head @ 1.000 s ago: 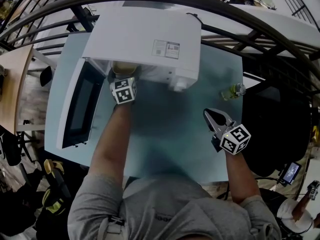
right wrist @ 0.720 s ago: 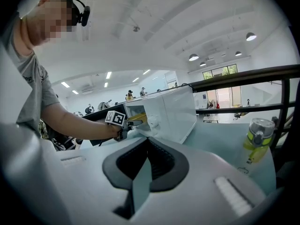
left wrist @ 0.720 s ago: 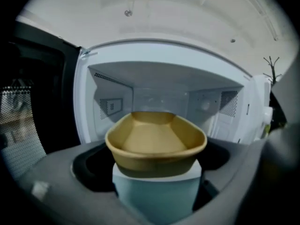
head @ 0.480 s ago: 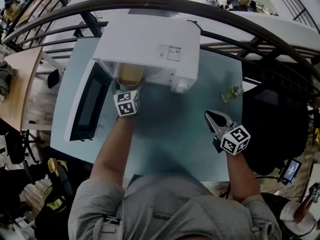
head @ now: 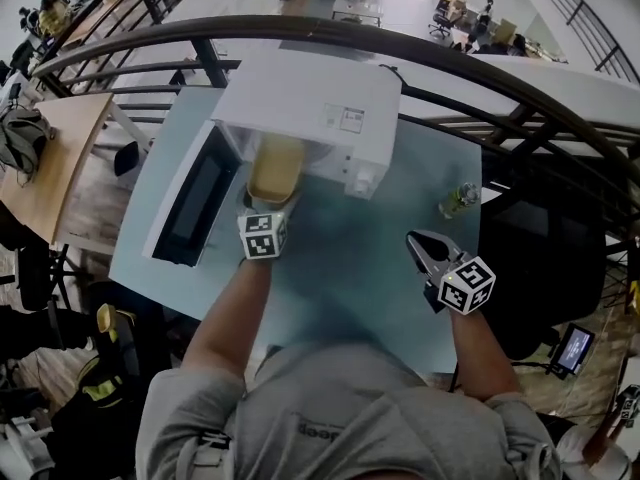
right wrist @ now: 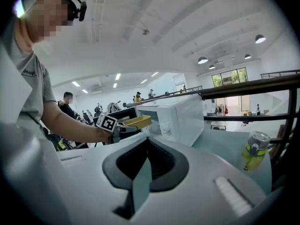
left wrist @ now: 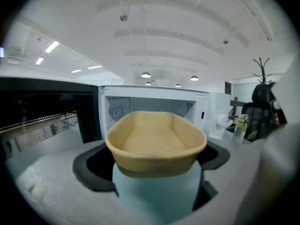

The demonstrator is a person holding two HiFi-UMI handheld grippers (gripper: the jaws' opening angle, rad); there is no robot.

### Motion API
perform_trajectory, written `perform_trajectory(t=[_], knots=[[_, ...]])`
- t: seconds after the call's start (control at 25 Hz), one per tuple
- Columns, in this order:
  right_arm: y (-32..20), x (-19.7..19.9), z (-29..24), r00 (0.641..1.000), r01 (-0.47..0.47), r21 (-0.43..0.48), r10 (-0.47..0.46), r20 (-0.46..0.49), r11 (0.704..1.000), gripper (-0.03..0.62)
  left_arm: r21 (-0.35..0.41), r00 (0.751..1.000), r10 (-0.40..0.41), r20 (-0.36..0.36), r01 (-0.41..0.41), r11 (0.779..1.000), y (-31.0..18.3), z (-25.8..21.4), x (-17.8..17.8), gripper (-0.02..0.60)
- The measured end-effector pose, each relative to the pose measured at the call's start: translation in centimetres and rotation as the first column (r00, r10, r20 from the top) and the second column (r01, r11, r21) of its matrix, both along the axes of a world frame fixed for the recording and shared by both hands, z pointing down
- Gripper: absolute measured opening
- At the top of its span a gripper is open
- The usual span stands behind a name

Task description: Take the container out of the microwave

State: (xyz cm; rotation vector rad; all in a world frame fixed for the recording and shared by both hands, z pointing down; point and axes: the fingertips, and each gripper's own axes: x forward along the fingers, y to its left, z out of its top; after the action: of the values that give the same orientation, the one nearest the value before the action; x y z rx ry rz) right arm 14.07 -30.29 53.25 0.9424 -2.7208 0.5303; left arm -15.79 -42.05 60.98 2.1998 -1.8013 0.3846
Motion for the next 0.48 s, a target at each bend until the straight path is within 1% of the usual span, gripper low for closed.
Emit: perform_trajectory(t=[0.16,0.28,0.48], knots=[[0.6,0.3,-1.7,0.999,0.049,0.029,-0.049,0.013,0.998,0.006,0.040,1.000,-0.009,-0.003,0.009,0.999,2.6,-2.6,1.0,0.522],[1.4,0.3,-3.9,0.995,0.094,0.063,-0.095,0.023,0.994,0.005,0.094,1.000,-0.016,-0.020,0.018,0.995,4.7,-5.9,2.1,0.522],[2.6,1.1,-7.4,0.987,0.152,0.124,-0.158,0.034,0.981,0.006,0.151,1.000,-0.013,-0.021,0.016,0.988,7.7,-11.2,4.6,0.523]])
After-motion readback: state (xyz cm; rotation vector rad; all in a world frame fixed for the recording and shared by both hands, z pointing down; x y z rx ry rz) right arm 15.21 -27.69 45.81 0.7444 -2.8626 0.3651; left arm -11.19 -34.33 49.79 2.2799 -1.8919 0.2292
